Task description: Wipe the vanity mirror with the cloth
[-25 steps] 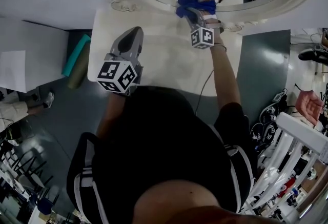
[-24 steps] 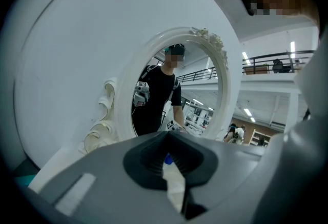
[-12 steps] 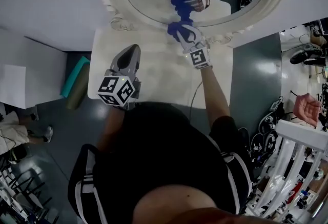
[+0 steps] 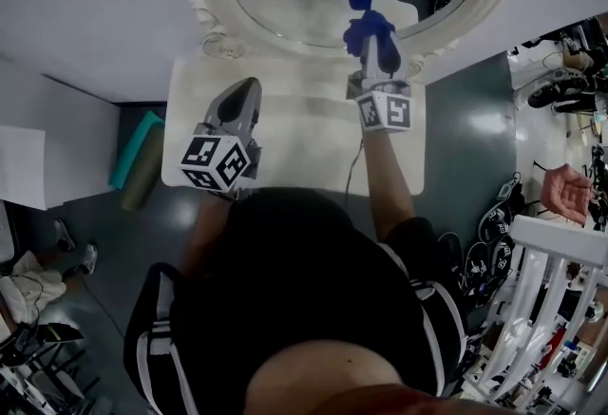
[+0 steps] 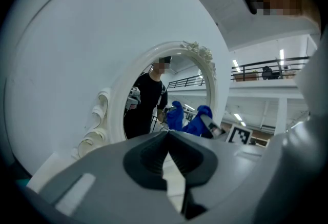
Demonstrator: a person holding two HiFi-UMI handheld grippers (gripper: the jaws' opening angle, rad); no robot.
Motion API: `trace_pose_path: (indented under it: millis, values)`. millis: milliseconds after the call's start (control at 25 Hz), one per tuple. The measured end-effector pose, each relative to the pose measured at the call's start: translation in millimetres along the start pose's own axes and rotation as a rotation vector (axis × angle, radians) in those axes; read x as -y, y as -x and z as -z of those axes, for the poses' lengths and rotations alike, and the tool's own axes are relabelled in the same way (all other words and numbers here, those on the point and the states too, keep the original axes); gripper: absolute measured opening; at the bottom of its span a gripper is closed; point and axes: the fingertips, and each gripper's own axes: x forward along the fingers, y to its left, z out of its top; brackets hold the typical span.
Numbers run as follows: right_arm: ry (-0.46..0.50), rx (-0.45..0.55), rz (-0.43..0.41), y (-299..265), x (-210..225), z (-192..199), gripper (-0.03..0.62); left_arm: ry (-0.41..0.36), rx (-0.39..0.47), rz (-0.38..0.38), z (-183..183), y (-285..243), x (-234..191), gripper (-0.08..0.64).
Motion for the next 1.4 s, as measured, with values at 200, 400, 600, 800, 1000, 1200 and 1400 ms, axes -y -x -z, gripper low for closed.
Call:
trace_pose_path:
  millis: [200, 400, 600, 800, 1000, 1200, 1400]
  values:
    - [0.046, 0.178, 0.155, -25.7, 68.2, -98.5, 0.049, 0.007, -0.004, 0.013, 4.8, 0.5, 0.5, 0.009]
    - [0.077, 0.221, 0.282, -39.7, 111.9, -125.5, 0.049, 0.001, 0.004, 0.024, 2.5, -1.1, 3.9, 0.009]
    - [0.027, 0.2, 0.337, -57.5, 130.2, -124.4, 0.048, -0.007, 0.003, 0.01, 2.1, 3.6, -0.9, 0.009]
    - [0.018, 0.188, 0.311, -84.3, 133.1, -128.8, 0.048, -0.005, -0.001, 0.003, 6.9, 3.9, -2.8, 0.009]
    - [0.139, 0.187, 0.28, -98.9, 117.6, -146.7, 0.046, -0.002, -0.012, 0.009, 9.7, 2.1, 1.5, 0.008]
    - [0.438, 0.11, 0.167, -117.0, 90.5, -164.8, 0.046, -0.004, -0.021, 0.016, 10.4, -1.3, 5.8, 0.009]
    - [0.803, 0.053, 0.008, -125.5, 55.3, -155.8, 0.046, -0.007, -0.03, 0.043, 9.6, -9.5, 15.9, 0.008]
